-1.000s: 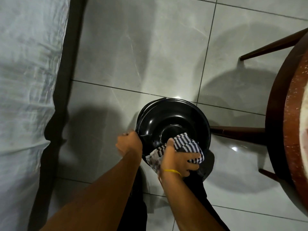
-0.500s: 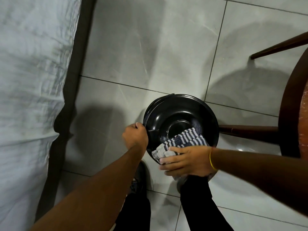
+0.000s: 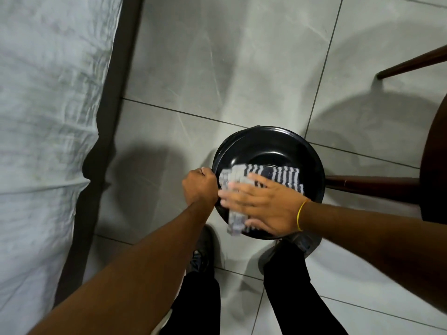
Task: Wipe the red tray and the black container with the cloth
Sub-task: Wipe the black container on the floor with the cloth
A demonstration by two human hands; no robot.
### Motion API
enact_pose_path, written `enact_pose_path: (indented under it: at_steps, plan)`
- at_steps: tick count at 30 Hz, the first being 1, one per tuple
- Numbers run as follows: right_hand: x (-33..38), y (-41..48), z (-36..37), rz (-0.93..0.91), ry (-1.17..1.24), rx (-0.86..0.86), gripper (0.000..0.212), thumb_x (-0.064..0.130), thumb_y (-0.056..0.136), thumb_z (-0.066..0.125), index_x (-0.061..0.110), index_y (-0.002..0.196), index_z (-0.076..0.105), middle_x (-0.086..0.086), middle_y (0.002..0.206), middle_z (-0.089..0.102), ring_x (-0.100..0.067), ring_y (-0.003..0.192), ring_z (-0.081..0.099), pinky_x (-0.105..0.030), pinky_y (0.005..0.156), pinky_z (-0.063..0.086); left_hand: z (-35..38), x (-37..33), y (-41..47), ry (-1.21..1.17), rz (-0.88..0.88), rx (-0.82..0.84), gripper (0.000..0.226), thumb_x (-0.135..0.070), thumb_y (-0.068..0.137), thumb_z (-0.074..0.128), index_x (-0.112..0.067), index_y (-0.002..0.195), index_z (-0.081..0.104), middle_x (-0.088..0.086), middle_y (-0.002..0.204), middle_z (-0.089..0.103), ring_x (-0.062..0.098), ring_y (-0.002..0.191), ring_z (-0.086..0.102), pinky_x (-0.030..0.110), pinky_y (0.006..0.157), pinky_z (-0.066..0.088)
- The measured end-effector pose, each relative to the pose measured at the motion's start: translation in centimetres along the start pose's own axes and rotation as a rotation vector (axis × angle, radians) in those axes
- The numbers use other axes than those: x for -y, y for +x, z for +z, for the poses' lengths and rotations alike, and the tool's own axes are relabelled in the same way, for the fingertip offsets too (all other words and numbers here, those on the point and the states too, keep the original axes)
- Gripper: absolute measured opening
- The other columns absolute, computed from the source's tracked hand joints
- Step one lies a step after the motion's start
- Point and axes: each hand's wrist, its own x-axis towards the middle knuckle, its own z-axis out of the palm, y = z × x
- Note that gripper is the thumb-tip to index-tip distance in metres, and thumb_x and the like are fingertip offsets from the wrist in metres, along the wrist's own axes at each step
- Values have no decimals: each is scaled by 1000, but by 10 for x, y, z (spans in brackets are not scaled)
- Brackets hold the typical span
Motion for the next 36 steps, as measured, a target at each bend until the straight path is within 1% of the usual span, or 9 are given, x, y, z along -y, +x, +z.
enact_pose_path:
  at_steps: [3, 9, 13, 17, 21, 25, 29, 33, 36]
  plan:
    - [8, 22, -4, 531, 5, -155, 79, 51, 110, 39, 21, 176, 8, -2, 185, -2, -26, 171, 5, -57, 136, 6, 1, 1, 3, -24, -9, 19, 40, -23, 95, 46, -2, 66, 63, 26, 69, 62, 37, 63, 54, 40, 60, 44]
    - [16, 71, -15, 1545, 103, -403, 75, 50, 111, 34, 16, 175, 13, -6, 184, 9, -30, 170, 12, -62, 134, 12, 0, 1, 2, -32, -66, 27, 43, -23, 91, 46, -14, 49, 42, 3, 51, 41, 21, 47, 39, 33, 49, 37]
    - [11, 88, -20, 1797, 164, -500, 72, 49, 112, 34, 14, 173, 20, -8, 183, 17, -33, 169, 18, -66, 130, 21, 0, 0, 2, -17, -75, 26, 43, -23, 92, 47, -14, 50, 43, 3, 52, 43, 19, 46, 39, 32, 48, 35]
    - [14, 73, -8, 1575, 157, -405, 78, 54, 110, 32, 13, 174, 13, -10, 184, 9, -35, 170, 11, -69, 132, 12, 0, 0, 1, 33, -65, 18, 44, -22, 95, 47, -14, 52, 44, 2, 51, 44, 13, 45, 39, 27, 43, 30]
    - [21, 34, 3, 901, 73, -234, 86, 60, 107, 33, 14, 175, 7, -10, 185, -3, -34, 171, 1, -72, 132, 7, 0, -3, 3, 54, -54, 6, 44, -20, 96, 48, -7, 55, 51, 7, 54, 52, 22, 47, 47, 31, 52, 37]
    - [1, -10, 5, 185, -4, -41, 83, 61, 108, 36, 18, 175, 12, -7, 185, 0, -33, 171, -1, -66, 134, 3, 1, -3, 3, 43, -45, 6, 39, -20, 96, 49, 9, 84, 72, 29, 82, 72, 47, 79, 67, 44, 74, 54]
    - [-33, -25, 0, -353, -10, 127, 81, 57, 109, 41, 21, 175, 11, -3, 185, -2, -28, 171, -5, -65, 134, 0, 4, -1, 2, 11, -8, 2, 40, -18, 97, 49, 9, 74, 68, 29, 73, 69, 50, 77, 68, 41, 63, 47]
    - [-39, -18, 0, -445, 36, 122, 79, 55, 109, 43, 22, 175, 13, 0, 185, 3, -25, 171, -2, -65, 135, 2, 7, 4, 2, -1, -34, -18, 40, -20, 94, 49, 10, 78, 69, 33, 81, 70, 49, 76, 68, 36, 60, 42]
    - [-24, -18, 5, -254, 38, 53, 77, 61, 110, 36, 27, 175, 14, 1, 185, 5, -24, 171, -1, -62, 135, 0, 7, 3, 2, 2, -47, -43, 38, -20, 92, 50, 8, 77, 69, 31, 74, 67, 48, 67, 61, 35, 63, 39]
